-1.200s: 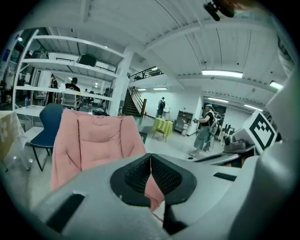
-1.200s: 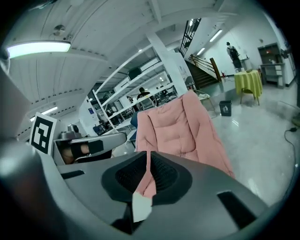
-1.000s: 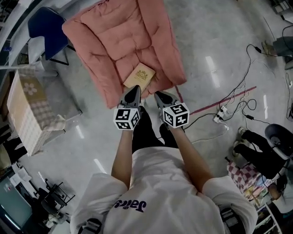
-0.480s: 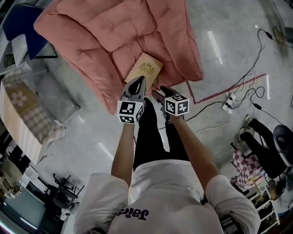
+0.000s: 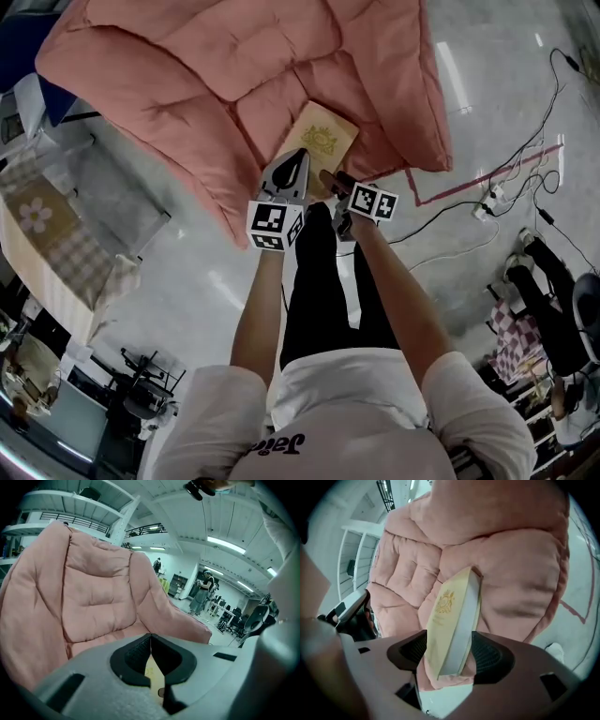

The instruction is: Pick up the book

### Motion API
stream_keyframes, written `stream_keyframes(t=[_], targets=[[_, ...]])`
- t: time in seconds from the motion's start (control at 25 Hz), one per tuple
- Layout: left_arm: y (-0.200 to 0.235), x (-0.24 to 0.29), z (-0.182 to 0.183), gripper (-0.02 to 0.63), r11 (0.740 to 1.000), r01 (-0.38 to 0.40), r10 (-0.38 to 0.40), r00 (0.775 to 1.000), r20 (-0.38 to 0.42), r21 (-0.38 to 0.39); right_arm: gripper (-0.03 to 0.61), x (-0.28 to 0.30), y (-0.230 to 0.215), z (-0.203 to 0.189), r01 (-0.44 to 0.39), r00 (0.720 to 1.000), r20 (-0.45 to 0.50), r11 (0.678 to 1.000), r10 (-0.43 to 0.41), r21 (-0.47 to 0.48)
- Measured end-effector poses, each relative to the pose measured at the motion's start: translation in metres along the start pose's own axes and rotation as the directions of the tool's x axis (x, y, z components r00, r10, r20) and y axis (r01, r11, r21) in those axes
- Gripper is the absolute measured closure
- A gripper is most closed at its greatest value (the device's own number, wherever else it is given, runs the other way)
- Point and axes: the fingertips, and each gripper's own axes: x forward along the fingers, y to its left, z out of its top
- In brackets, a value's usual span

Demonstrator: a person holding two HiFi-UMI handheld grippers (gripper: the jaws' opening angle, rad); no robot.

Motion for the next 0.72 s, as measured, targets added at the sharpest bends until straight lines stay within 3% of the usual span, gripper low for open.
stream_keyframes(t=[0.2, 0.4, 0.72], targets=[[0.013, 0.003, -0.002, 0.597, 1.0, 0.009, -0.009, 1.0, 0.004, -0.015, 0.287, 0.019, -0.016, -0.005, 0.023, 1.0, 0.005, 0.999, -0.024, 0.036], [0.014, -0.002, -0.003, 0.597, 0.999, 0.02, -0.019, 1.0, 0.011, -0.031, 0.278, 0.029, -0.015, -0.008, -0.029, 0.999, 0.02, 0.996, 0.027, 0.079], [0.014, -0.011, -0.009, 0.597, 0.997, 0.002, -0.002, 1.0, 0.009, -0.075, 0.308, 0.021, -0.009, -0.004, -0.015, 1.0, 0.024, 0.997, 0.013, 0.072]])
